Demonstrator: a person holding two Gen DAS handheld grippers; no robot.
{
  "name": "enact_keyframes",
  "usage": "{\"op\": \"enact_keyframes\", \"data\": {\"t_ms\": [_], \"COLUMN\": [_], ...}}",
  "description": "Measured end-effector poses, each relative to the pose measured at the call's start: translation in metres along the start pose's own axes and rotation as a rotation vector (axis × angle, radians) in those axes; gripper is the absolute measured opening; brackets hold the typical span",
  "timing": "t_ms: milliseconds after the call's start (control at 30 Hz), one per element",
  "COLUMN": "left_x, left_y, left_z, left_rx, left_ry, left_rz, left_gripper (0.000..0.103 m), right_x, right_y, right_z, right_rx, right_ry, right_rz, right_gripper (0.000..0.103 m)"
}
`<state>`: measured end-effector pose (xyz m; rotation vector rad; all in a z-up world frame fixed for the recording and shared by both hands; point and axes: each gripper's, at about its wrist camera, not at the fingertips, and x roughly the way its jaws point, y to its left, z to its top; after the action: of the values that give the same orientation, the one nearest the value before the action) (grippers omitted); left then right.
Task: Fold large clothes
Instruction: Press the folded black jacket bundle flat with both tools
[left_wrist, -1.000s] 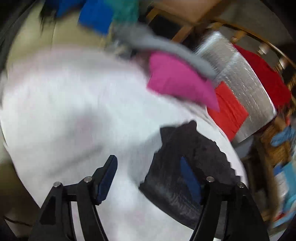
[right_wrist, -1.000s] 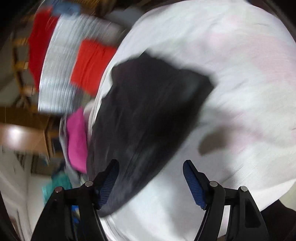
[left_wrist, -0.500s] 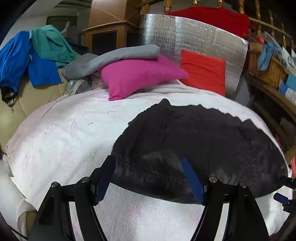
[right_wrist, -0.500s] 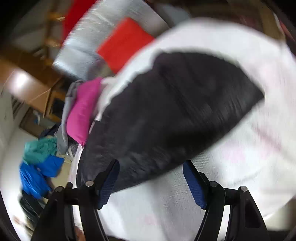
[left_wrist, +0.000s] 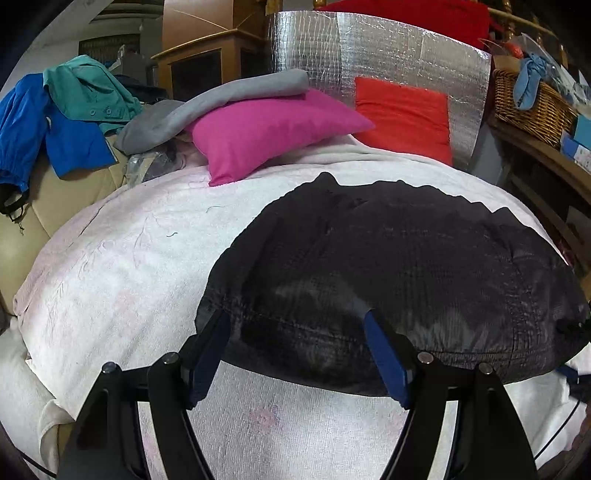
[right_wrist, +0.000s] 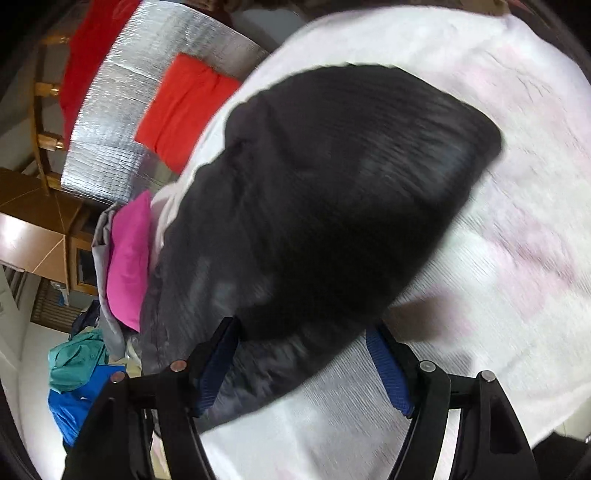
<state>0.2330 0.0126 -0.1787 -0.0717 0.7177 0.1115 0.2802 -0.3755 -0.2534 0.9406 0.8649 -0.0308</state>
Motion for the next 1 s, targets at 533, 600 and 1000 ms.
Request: {"op": "enact_keyframes", "data": {"t_ms": [533, 600, 1000], "left_x": [0.004, 0.003, -0.001], "left_y": [0.0, -0.002, -0.015], "left_z": [-0.001, -0.001, -0.001], "left_rx": [0.012, 0.015, 0.072], "left_ry": [0.027, 0.028, 0.011], "left_rz": [-0.008, -0.012, -0.025], "left_gripper": [0.076, 0.076, 0.076], "right_x": [-0.03, -0.042, -0.07], "right_y": [0.028, 0.037, 0.063], "right_z": [-0.027, -0.037, -0.053], "right_rx": [-0.281, -0.338, -0.478], "right_ry": [0.044, 0.057, -0.094], "right_rz": [-0.12, -0.095, -0.022], "right_gripper": [0.069, 0.07, 0.07]}}
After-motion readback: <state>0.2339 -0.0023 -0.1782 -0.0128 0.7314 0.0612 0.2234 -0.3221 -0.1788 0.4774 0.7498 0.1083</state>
